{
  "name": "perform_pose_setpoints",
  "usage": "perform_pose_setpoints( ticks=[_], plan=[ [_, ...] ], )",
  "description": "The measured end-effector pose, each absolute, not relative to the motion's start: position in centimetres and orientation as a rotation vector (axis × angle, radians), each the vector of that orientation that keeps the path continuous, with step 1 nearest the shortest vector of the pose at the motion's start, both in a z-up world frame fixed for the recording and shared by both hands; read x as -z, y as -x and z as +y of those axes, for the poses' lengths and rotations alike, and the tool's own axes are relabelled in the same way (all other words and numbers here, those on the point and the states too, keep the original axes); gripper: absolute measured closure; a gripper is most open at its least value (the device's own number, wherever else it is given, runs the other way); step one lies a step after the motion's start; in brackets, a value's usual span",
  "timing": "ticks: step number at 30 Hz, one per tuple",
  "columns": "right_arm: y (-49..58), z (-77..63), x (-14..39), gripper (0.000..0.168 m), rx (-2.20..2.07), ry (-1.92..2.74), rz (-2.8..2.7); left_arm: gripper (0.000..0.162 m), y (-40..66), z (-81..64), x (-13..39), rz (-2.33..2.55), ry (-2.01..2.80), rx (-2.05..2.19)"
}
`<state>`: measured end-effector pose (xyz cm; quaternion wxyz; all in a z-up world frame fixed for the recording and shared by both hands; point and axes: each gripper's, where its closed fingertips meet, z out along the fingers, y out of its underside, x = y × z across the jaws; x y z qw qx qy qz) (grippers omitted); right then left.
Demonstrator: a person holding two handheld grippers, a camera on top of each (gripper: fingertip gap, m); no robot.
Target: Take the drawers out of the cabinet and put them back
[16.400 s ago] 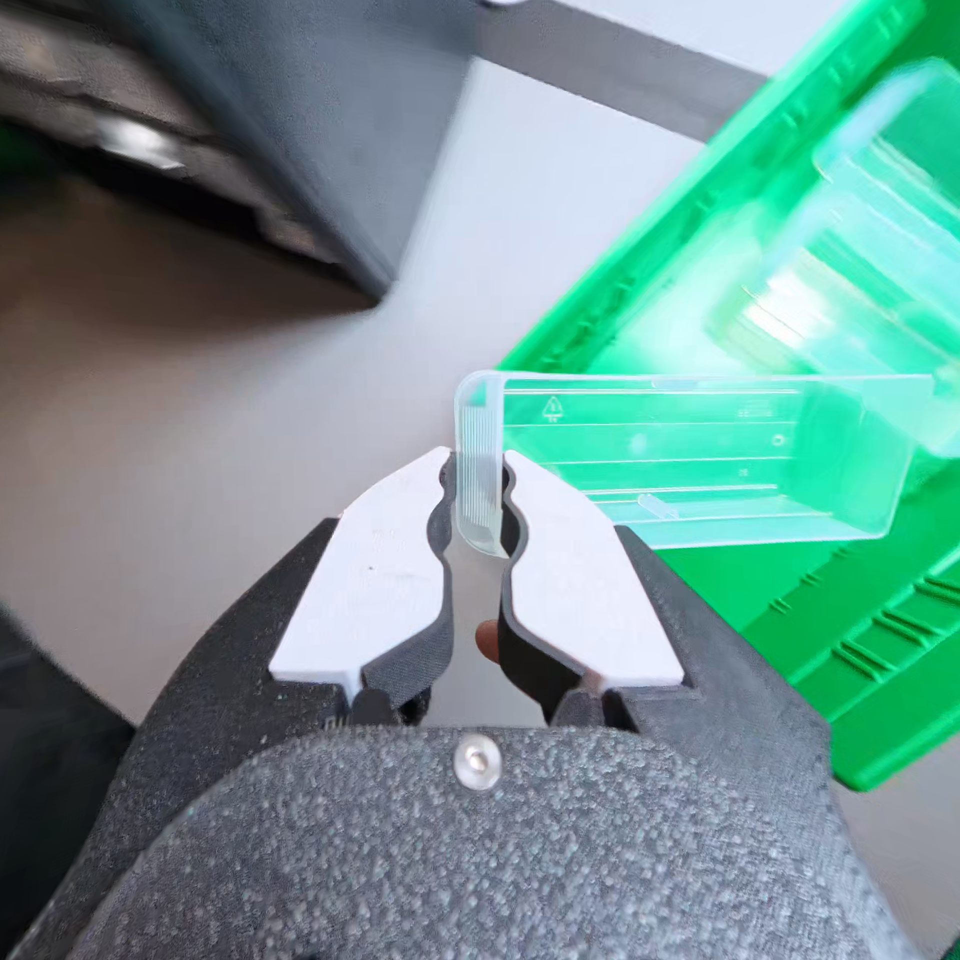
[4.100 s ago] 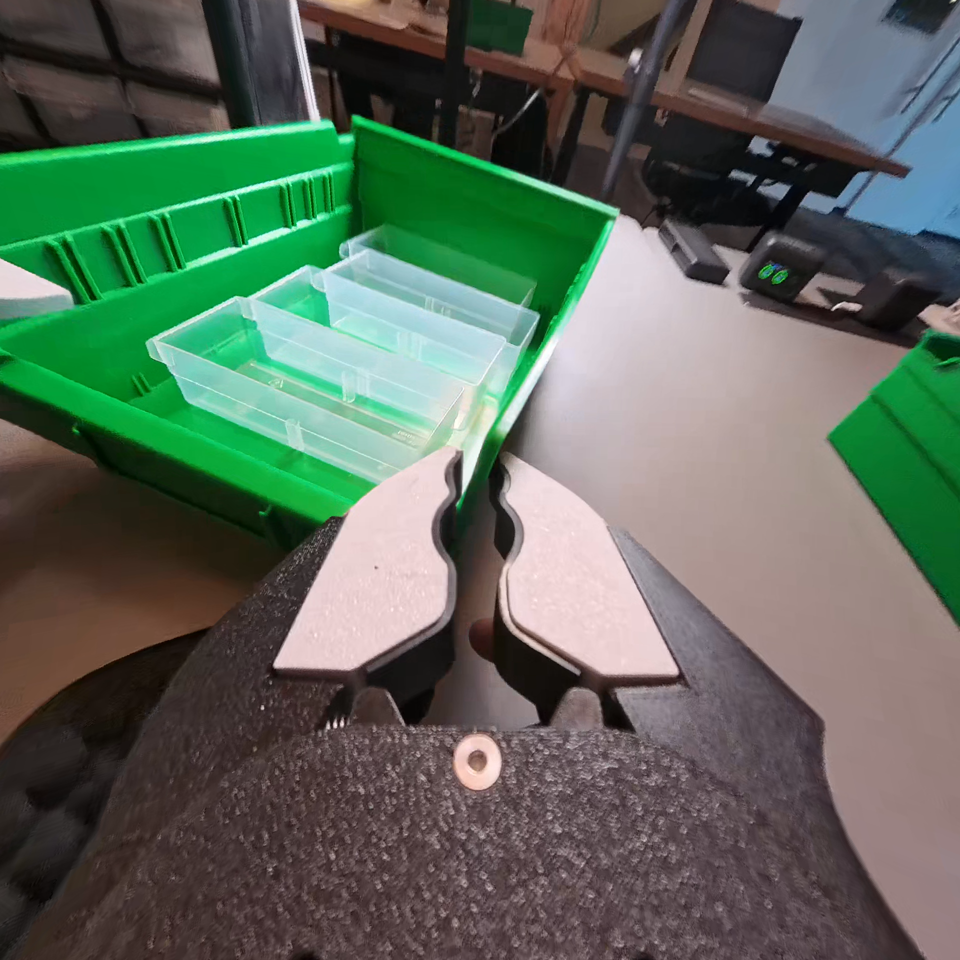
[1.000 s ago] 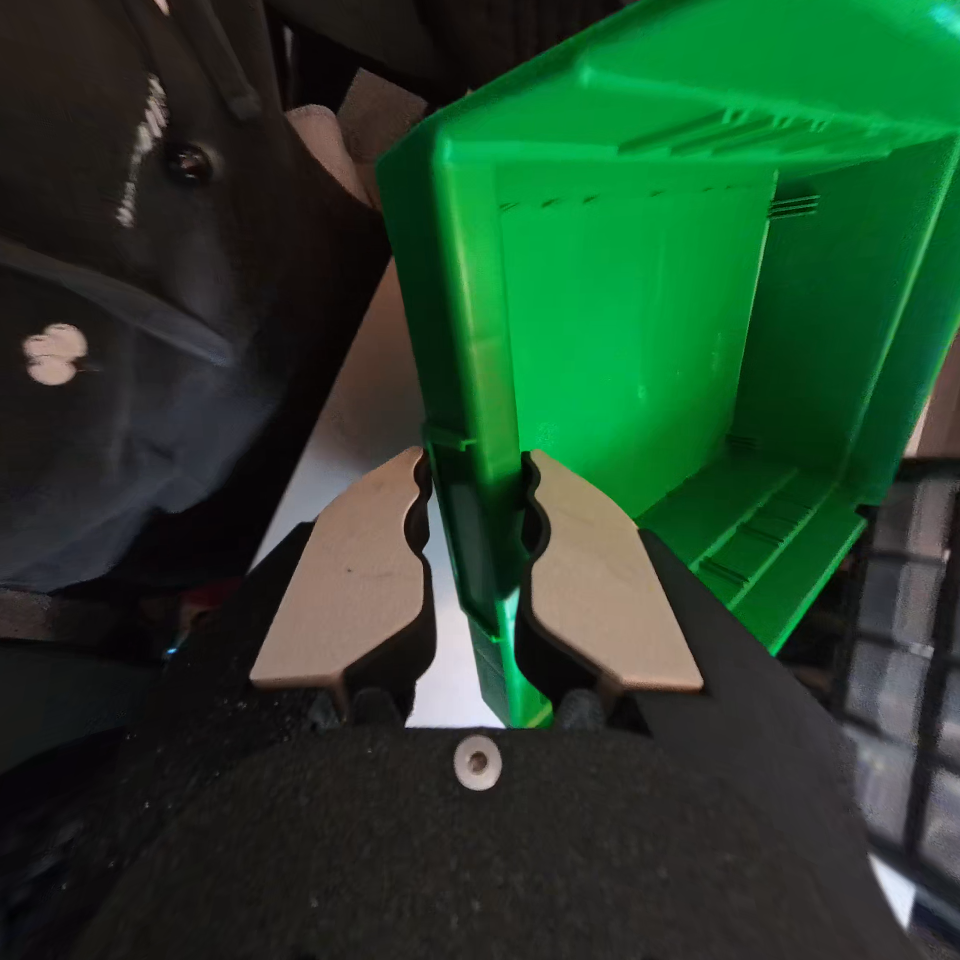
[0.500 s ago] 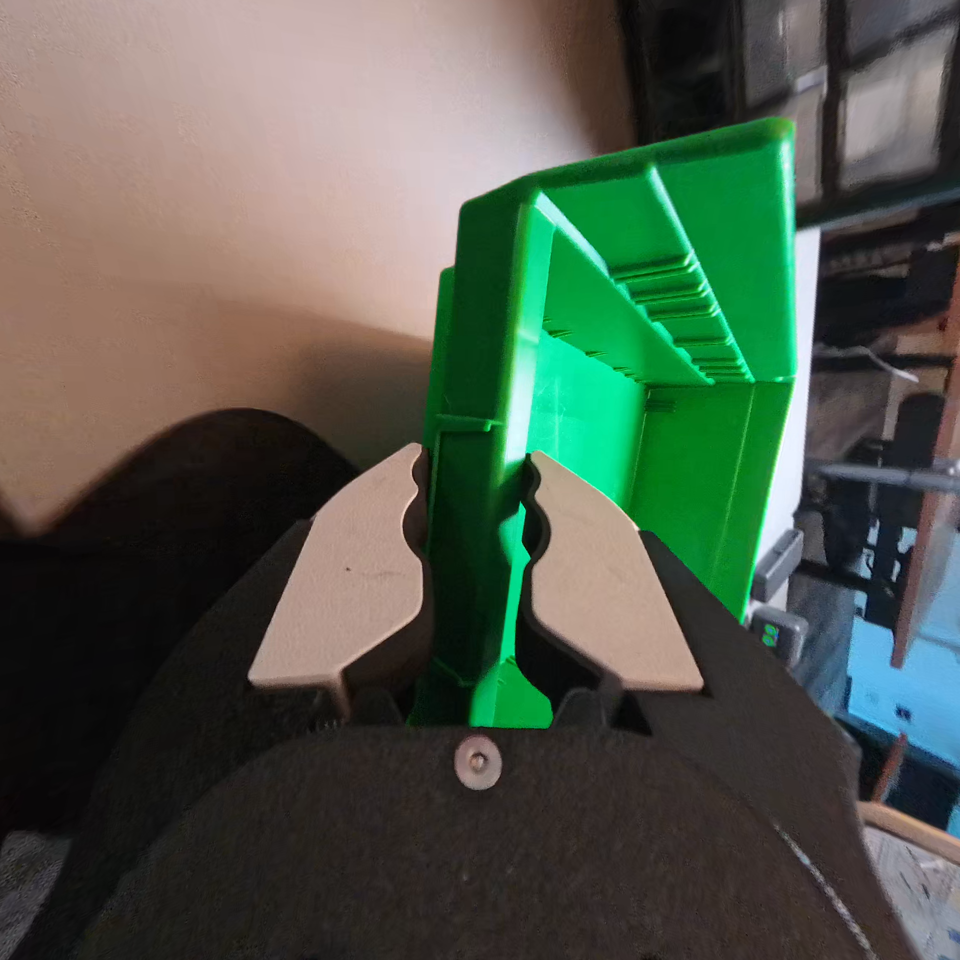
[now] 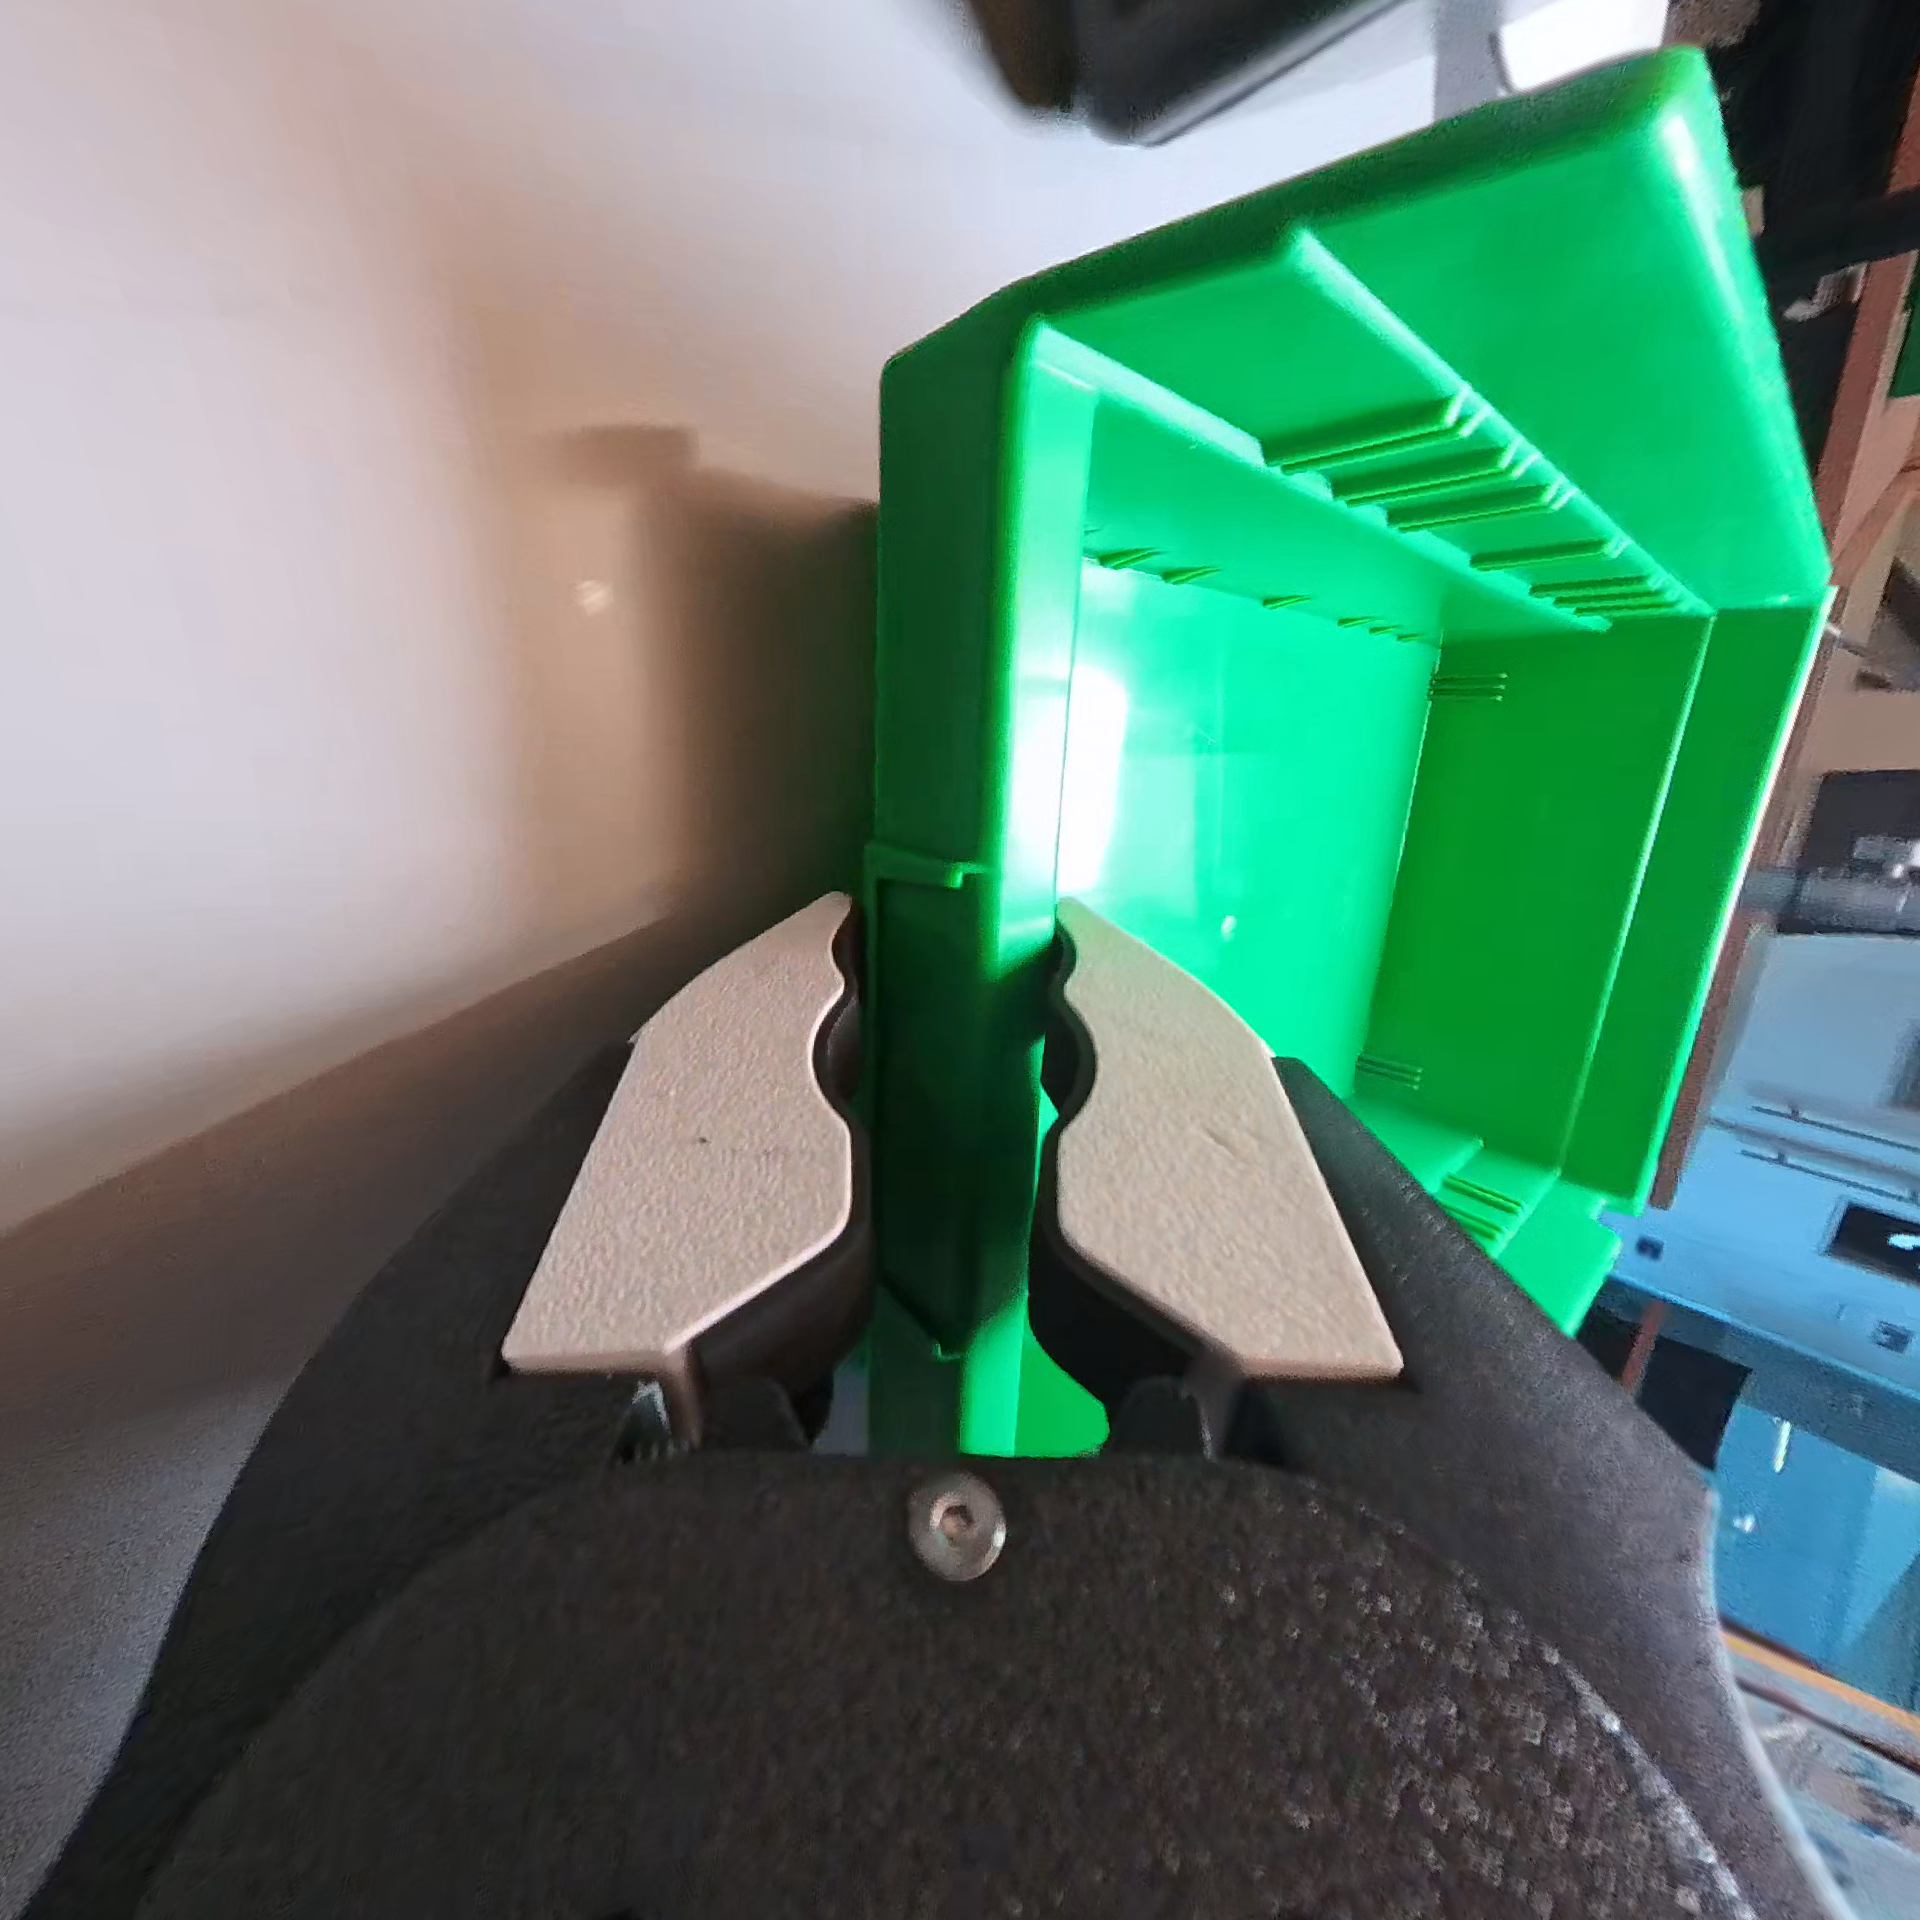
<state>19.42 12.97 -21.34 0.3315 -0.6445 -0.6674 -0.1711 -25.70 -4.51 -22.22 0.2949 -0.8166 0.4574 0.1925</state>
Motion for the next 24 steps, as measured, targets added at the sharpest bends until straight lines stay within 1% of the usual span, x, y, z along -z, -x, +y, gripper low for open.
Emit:
perform_pose_setpoints(
  ticks=[1, 3, 6, 8, 9, 10, 12, 14, 16, 17, 19, 22, 24],
  plan=[
    [-19.4, 13.4, 21.3, 0.136, 0.458, 1.705, -1.727, 0.130, 25.8, -4.1, 22.2, 1.217, 2.168, -0.515],
    [-19.1, 13.8, 20.8, 0.128, 0.473, 1.725, -1.692, 0.130, 26.0, -3.4, 22.2, 1.223, 2.159, -0.518],
    [-16.4, 12.3, 18.1, 0.122, 0.258, 1.717, -1.606, 0.130, 26.3, -2.6, 22.2, 1.227, 2.150, -0.513],
    [-13.5, 10.6, 15.2, 0.122, -0.022, 1.685, -1.497, 0.130, 26.5, -2.0, 22.1, 1.220, 2.144, -0.510],
    [-12.1, 9.9, 13.6, 0.125, -0.150, 1.668, -1.425, 0.130, 26.6, -1.6, 22.1, 1.215, 2.142, -0.509],
    [-11.2, 9.7, 12.4, 0.127, -0.235, 1.665, -1.357, 0.130, 26.6, -1.3, 22.1, 1.205, 2.141, -0.508],
    [-10.7, 10.3, 11.3, 0.130, -0.256, 1.692, -1.238, 0.129, 26.7, -0.6, 22.1, 1.175, 2.135, -0.516],
    [-11.6, 11.0, 12.4, 0.129, -0.102, 1.749, -1.256, 0.129, 26.9, -0.2, 22.0, 1.149, 2.124, -0.546],
    [-13.7, 11.4, 15.3, 0.118, 0.122, 1.837, -1.382, 0.128, 27.1, 0.0, 21.8, 1.126, 2.097, -0.596],
    [-14.8, 11.6, 16.7, 0.116, 0.209, 1.877, -1.429, 0.128, 27.2, 0.1, 21.8, 1.118, 2.080, -0.625],
    [-15.9, 12.0, 19.0, 0.121, 0.297, 1.911, -1.486, 0.128, 27.4, 0.3, 21.6, 1.101, 2.054, -0.682],
    [-16.6, 13.2, 20.1, 0.138, 0.390, 1.877, -1.471, 0.128, 27.6, 0.5, 21.5, 1.065, 2.040, -0.736],
    [-16.3, 13.4, 20.1, 0.138, 0.395, 1.822, -1.487, 0.125, 27.7, 0.6, 21.4, 1.030, 2.033, -0.756]
  ],
)
